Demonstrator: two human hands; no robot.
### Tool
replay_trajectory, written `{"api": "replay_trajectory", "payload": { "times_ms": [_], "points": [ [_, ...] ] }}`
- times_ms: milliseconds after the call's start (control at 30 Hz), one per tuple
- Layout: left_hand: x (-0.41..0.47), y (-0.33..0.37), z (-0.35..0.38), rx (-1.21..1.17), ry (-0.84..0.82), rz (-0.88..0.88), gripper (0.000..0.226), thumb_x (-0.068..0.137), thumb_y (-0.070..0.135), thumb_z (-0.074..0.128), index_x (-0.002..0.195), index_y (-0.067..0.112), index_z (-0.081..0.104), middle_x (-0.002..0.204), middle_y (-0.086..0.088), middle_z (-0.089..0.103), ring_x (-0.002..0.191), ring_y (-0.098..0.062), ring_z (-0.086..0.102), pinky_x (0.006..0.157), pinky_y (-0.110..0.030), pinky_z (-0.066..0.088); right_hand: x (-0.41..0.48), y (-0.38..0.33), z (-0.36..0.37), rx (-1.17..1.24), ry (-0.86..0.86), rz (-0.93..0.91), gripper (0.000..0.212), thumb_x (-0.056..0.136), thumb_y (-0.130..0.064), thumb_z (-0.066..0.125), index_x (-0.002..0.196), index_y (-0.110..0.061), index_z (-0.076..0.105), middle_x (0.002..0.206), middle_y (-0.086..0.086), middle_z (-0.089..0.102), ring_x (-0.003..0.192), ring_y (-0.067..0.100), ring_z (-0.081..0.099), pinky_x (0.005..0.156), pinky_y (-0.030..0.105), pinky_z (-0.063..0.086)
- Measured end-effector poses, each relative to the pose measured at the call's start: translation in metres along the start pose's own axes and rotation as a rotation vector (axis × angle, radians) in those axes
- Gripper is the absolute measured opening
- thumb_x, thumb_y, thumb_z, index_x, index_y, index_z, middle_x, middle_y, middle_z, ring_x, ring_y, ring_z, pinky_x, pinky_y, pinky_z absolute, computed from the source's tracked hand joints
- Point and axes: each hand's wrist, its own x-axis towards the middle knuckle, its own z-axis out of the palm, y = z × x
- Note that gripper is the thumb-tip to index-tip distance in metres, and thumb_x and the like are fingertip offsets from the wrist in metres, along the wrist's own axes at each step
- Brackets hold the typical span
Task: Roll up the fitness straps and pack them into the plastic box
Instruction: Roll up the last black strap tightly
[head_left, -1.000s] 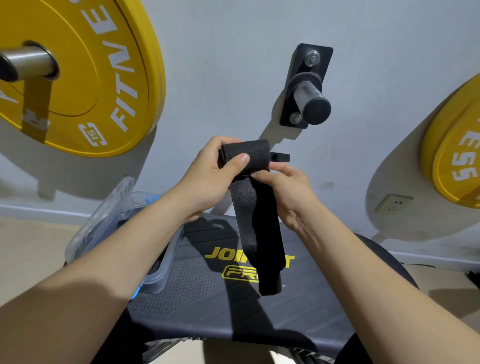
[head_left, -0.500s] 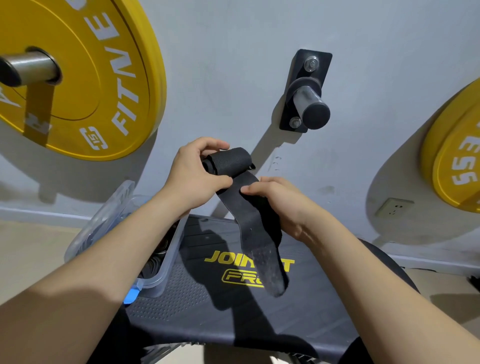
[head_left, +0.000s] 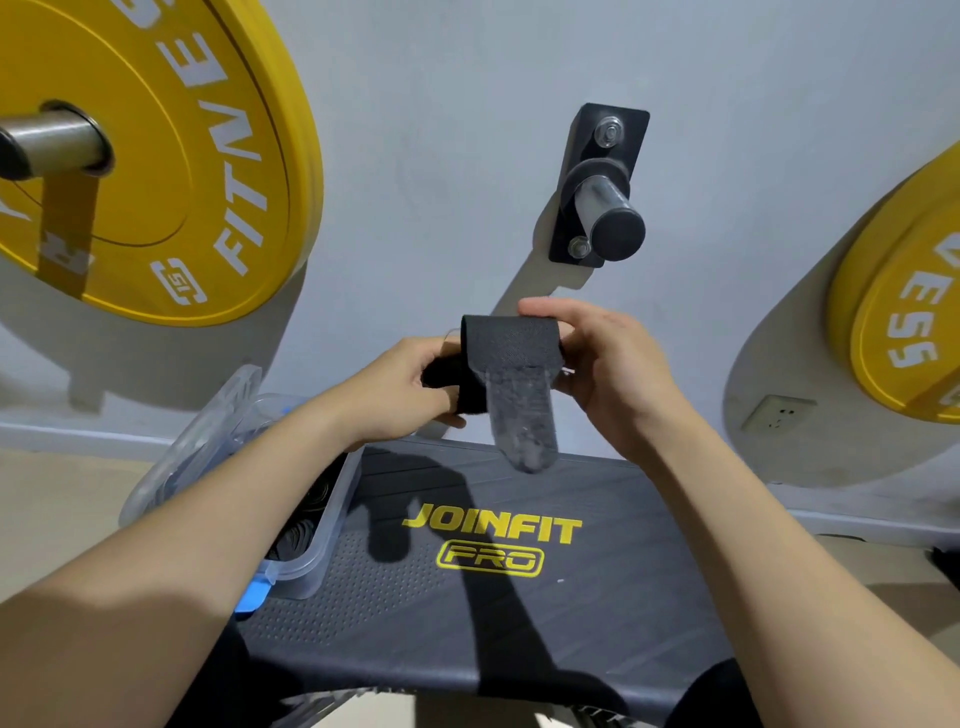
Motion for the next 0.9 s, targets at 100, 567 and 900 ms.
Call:
{"api": "replay_trajectory", "payload": {
  "times_ms": [100,567,900],
  "points": [
    [0.002,0.006,0.005,-0.132,-0.026,-0.038,0.044,0.093,-0.009,0.052,0.104,0.023,0.080,0.096,0.004,0.080,0.089,-0.014,0.076,0.076,-0.024,0.062,-0.004,0.003,-0.008,0.007,-0.087,-0.060,0.054,0.080,0.009,0.051,0.122,-0.014,0.076,0.102,0.007,0.077,0.088,0.020,0.066,0.076,0.030,0.060],
    [0.000,0.016,0.039,0.107,-0.003,-0.054,0.030,0.091,0.039,0.085,0.108,0.015,0.078,0.106,-0.014,0.081,0.104,-0.030,0.078,0.096,-0.061,0.061,-0.003,0.021,0.005,-0.928,0.408,-0.533,0.027,0.110,-0.034,0.056,0.109,-0.007,0.059,0.102,0.006,0.052,0.083,0.020,0.050,0.070,0.038,0.040],
    [0.004,0.013,0.046,0.182,0.128,-0.088,0.051,0.086,0.049,0.086,0.128,0.029,0.066,0.112,0.013,0.079,0.107,-0.009,0.076,0.099,-0.038,0.061,0.015,0.049,0.001,-0.592,0.317,0.129,0.026,0.113,-0.035,0.050,0.112,-0.010,0.047,0.104,0.006,0.060,0.096,0.024,0.062,0.074,0.036,0.052]
  ]
}}
